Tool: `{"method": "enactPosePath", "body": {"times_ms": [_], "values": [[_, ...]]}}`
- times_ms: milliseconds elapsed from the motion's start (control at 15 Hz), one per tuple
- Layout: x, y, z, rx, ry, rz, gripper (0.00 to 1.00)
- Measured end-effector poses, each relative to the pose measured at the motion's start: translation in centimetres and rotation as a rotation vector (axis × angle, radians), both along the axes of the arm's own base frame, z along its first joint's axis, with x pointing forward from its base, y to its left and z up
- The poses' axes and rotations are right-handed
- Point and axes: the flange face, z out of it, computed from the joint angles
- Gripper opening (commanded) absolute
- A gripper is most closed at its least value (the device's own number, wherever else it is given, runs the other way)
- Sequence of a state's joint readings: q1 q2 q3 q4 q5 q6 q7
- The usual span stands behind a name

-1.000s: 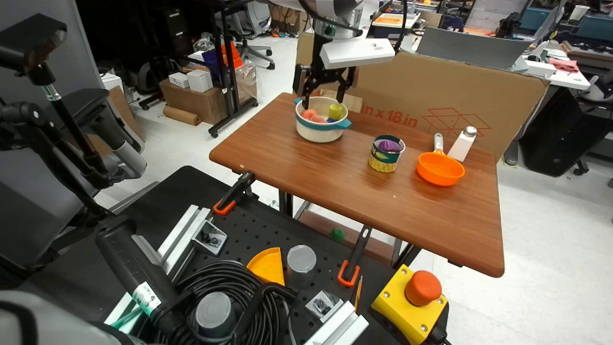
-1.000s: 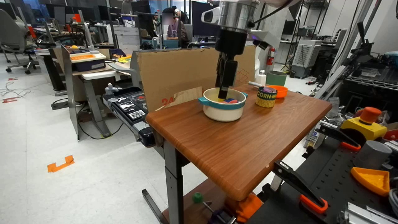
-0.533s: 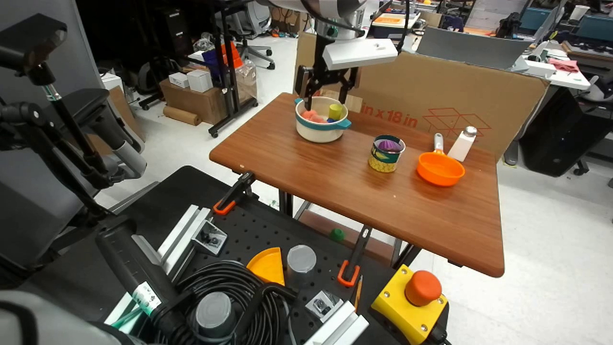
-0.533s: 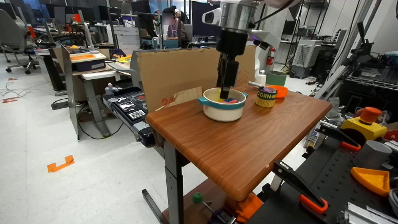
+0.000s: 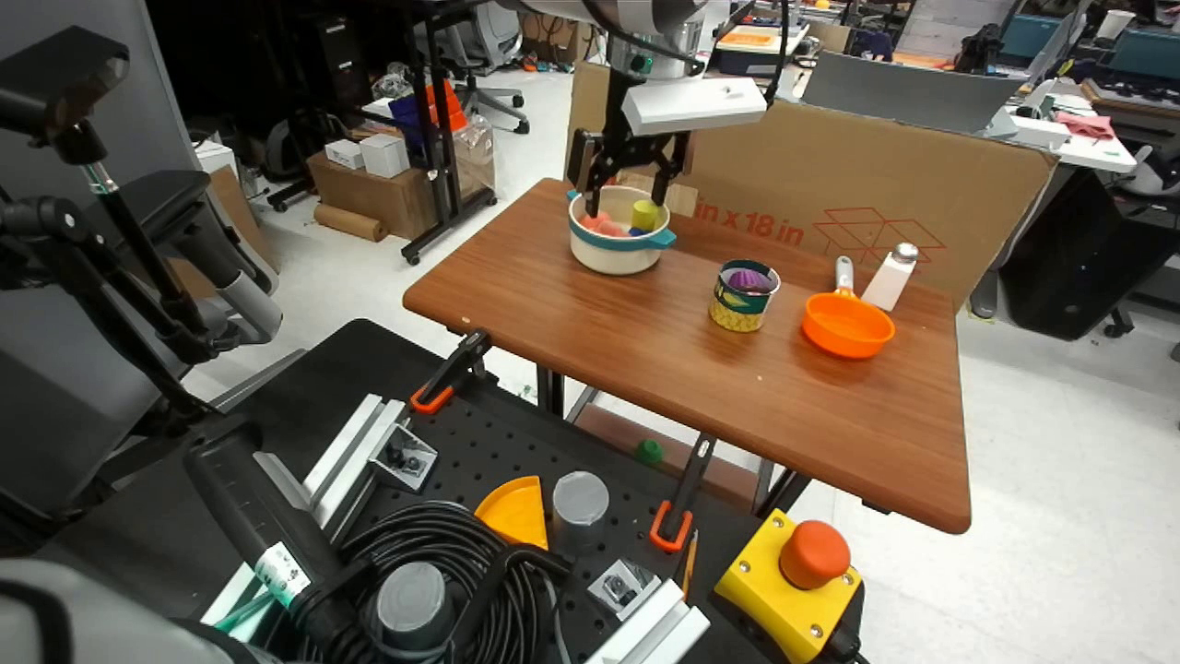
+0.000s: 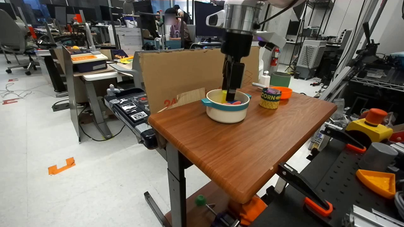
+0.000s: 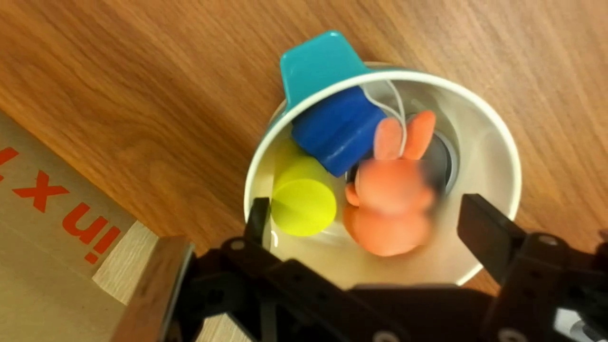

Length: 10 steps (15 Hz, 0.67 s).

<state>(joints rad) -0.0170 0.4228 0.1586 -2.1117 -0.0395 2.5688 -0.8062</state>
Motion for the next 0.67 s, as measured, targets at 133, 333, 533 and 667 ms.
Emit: {"method": "enactPosePath", "body": {"times_ms": [133,333,533,667], "values": [[-0.02,-0.07,-0.06,-0.001,0.006,-0.001,1.0],[0.01,-0.14,-0.12,-0.003,0.02,-0.002,0.66],[-0.01,-0.23,-0.26,-0.005,0.035,-0.002,0.4],[-0.06,-0.26,-0.4,-0.006,0.04,-0.003,0.25]]}}
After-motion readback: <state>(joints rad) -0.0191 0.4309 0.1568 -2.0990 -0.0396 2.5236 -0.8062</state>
